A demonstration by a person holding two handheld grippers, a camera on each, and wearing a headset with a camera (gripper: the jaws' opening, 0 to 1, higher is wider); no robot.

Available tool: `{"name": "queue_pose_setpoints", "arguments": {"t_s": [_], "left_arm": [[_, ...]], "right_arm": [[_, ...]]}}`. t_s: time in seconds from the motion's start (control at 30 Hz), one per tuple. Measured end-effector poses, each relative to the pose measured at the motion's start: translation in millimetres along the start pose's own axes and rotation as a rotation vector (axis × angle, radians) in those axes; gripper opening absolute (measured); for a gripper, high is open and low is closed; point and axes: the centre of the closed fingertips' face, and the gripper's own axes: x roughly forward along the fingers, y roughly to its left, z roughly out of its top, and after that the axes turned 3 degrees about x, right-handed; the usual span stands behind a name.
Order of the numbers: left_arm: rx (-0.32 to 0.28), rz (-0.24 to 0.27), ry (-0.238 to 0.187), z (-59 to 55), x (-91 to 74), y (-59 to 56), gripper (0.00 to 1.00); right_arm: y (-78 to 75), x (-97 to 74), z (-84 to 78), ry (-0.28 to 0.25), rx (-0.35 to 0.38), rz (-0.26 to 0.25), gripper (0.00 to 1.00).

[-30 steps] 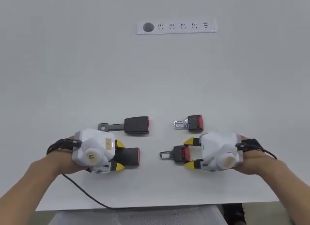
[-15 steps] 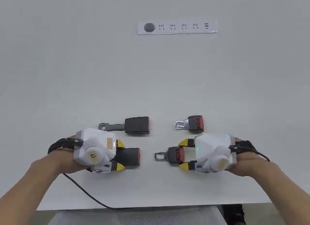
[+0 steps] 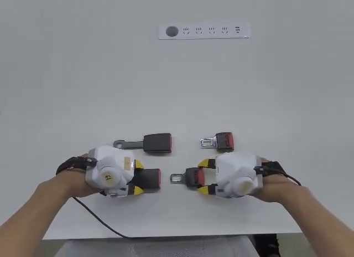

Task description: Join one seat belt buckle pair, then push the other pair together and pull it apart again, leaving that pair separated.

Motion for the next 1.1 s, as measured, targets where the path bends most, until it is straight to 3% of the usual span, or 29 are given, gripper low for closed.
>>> {"name": "queue_pose_setpoints", "arguments": {"t_s": [1.1], "left_arm": [[0.004,-0.004,0.0,-3.1,2.0,1.3,0.31]], "right_arm": [[3.5,24.2,23.3,-0.022,0.001,0.018,0.29]]}}
